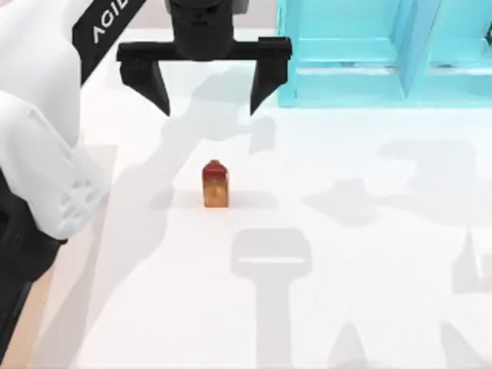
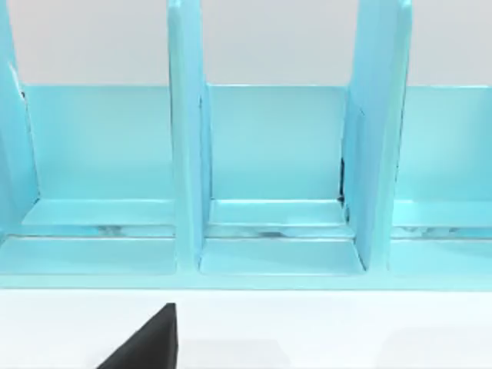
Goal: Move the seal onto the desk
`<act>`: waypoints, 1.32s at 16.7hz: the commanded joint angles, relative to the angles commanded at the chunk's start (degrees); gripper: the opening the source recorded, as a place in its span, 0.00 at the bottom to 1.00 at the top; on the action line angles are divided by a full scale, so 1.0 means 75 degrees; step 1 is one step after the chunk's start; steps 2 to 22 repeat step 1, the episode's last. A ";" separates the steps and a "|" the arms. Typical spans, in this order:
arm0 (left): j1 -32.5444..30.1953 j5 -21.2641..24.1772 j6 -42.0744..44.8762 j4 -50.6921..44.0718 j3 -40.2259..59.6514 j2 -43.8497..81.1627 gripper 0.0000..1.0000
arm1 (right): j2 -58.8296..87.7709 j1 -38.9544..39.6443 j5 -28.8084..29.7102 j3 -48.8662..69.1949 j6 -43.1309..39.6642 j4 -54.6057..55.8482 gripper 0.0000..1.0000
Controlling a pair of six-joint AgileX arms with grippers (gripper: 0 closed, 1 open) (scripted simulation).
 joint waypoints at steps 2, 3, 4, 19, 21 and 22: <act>0.0000 0.0000 0.0000 -0.0001 0.0001 0.0000 1.00 | 0.0000 0.0000 0.0000 0.0000 0.0000 0.0000 1.00; 0.0000 0.0000 0.0000 -0.0001 0.0001 0.0000 1.00 | 0.0000 0.0000 0.0000 0.0000 0.0000 0.0000 1.00; 0.0000 0.0000 0.0000 -0.0001 0.0001 0.0000 1.00 | 0.0000 0.0000 0.0000 0.0000 0.0000 0.0000 1.00; 0.0000 0.0000 0.0000 -0.0001 0.0001 0.0000 1.00 | 0.0000 0.0000 0.0000 0.0000 0.0000 0.0000 1.00; 0.0000 0.0000 0.0000 -0.0001 0.0001 0.0000 1.00 | 0.0000 0.0000 0.0000 0.0000 0.0000 0.0000 1.00; 0.0000 0.0000 0.0000 -0.0001 0.0001 0.0000 1.00 | 0.0000 0.0000 0.0000 0.0000 0.0000 0.0000 1.00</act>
